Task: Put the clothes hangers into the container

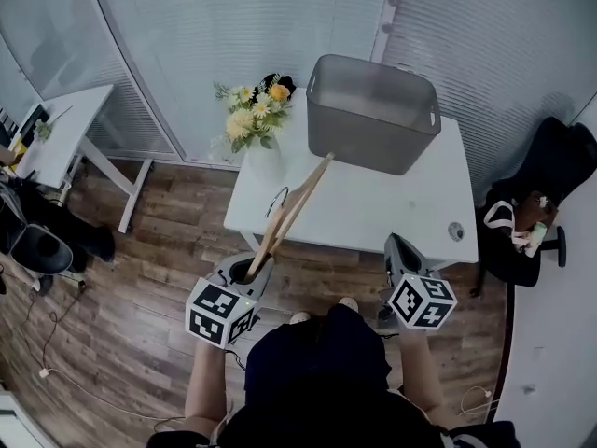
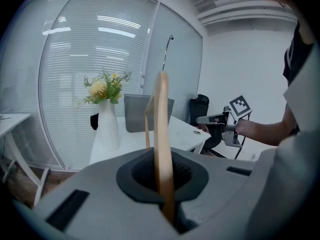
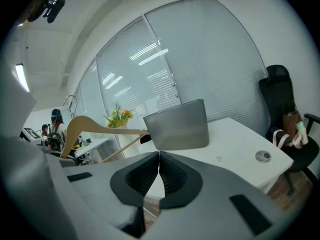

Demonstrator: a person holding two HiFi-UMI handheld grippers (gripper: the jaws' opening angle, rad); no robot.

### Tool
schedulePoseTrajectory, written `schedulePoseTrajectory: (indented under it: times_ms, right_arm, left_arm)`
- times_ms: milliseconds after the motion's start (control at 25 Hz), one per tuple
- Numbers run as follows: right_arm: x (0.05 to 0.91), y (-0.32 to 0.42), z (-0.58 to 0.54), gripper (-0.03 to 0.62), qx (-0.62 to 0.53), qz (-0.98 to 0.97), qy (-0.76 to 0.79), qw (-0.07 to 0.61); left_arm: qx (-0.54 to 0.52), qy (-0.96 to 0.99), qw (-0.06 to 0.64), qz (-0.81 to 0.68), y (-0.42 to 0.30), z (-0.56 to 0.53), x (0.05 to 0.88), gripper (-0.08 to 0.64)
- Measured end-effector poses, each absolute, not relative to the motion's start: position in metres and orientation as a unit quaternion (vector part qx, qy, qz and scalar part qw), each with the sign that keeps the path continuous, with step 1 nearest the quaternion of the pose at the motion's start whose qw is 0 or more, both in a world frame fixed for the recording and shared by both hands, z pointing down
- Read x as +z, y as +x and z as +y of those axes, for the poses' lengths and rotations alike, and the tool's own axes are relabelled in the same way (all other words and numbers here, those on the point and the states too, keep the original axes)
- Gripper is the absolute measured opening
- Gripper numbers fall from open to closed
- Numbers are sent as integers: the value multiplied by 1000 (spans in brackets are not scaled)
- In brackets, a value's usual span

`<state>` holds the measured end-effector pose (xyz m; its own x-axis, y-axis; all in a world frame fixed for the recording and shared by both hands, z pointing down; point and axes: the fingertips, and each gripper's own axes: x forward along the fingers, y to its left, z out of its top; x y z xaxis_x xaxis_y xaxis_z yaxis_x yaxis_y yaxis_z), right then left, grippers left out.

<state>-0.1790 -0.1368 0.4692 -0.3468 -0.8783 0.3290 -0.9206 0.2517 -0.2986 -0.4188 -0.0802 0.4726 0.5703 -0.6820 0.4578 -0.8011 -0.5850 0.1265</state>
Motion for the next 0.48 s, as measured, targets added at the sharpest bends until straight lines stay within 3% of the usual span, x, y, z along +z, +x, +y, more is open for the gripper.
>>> schedulePoseTrajectory:
  times_ms: [480]
  right_arm:
    - [449, -148, -170, 28, 218, -784, 581, 30]
  left_arm:
    - [165, 904, 112, -378, -393, -148, 415, 9]
